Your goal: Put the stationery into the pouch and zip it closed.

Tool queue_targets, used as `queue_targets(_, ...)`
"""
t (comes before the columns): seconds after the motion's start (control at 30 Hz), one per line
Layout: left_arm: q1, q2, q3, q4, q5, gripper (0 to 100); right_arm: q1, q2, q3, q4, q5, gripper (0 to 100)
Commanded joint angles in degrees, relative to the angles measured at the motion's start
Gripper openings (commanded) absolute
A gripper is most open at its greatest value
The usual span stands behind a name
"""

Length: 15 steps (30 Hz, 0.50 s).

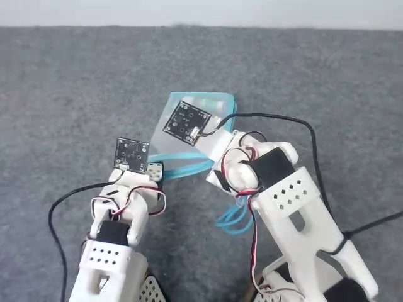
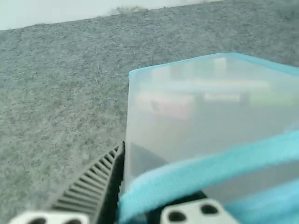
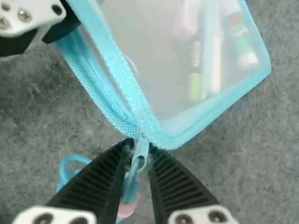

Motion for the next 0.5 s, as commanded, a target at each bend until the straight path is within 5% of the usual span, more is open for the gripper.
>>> queue_targets(0.0,1.1,-0.3,-2.0,0.8,-0.8,1,-0.3,-0.7,-1.1,1.1,0.4,0.6)
queue_targets(0.23,1.1,-0.3,-2.0,0.9,-0.8,1,-11.2,-3.3,-1.7,1.3,-2.7,0.6)
queue_targets(0.47,1.2,-0.3,-2.0,0.9,-1.0,1,-13.1,-3.0,2.5,-6.0,-4.2,0.6)
